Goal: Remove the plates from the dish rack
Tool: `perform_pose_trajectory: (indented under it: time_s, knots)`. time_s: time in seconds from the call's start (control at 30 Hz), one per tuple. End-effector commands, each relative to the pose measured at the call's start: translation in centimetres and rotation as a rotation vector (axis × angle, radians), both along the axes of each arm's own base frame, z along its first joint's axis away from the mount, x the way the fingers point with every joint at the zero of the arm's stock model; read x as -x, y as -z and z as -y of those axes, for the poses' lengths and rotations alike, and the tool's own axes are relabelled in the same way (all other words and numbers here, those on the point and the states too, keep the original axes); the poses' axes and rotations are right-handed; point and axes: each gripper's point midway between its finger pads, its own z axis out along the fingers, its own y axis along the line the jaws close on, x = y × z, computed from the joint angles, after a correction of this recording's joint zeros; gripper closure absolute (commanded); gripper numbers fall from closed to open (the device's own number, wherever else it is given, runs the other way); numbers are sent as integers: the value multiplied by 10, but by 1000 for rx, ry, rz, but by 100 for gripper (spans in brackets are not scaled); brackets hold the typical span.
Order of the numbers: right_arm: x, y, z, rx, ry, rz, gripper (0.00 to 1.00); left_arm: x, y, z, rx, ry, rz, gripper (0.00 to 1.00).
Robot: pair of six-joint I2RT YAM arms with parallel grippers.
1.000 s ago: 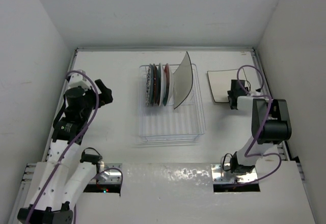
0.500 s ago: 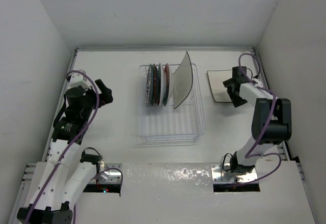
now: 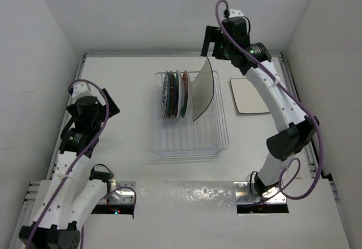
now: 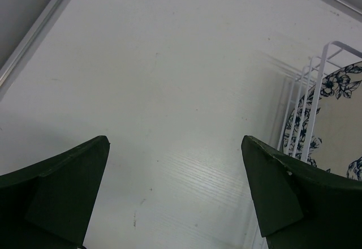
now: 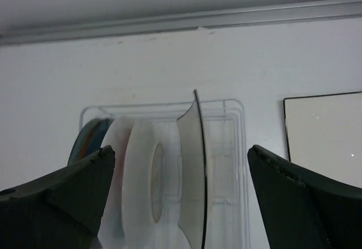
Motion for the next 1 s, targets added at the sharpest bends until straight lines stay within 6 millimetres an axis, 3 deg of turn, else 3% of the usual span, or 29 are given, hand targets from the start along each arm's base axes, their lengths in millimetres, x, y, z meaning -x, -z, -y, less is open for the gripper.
perform_pose_trajectory:
  time_s: [0.0,0.03,0.1,0.13,0.2,0.4,0.47,0.53,0.8,0.93,0.97]
  knots:
    - [31,35,4,225,-118,-178,4,-3,-23,0,7,-6,74,0]
    - [31,46,1,242,-132,-219,6,-3,-25,1,8,-3,80,0]
    - [29,45,-13,259,-190,-234,11,-3,-24,2,10,3,79,0]
    - [30,64,-17,291,-208,-295,13,-3,-24,2,10,8,78,0]
    - [30,68,-25,338,-227,-304,18,-4,-23,3,11,13,75,0]
    - [31,94,-25,388,-217,-340,25,-5,-23,5,12,26,73,0]
    - [30,112,-25,409,-222,-379,27,-6,-22,6,13,31,71,0]
    - [29,127,-25,422,-221,-409,36,-5,-22,7,13,34,71,0]
    - [23,137,-32,380,-201,-415,53,-6,-23,8,13,43,73,0]
    - [23,148,-33,371,-196,-430,68,-6,-24,9,15,50,77,0]
    - [23,149,-33,362,-198,-433,78,-6,-23,9,14,52,76,0]
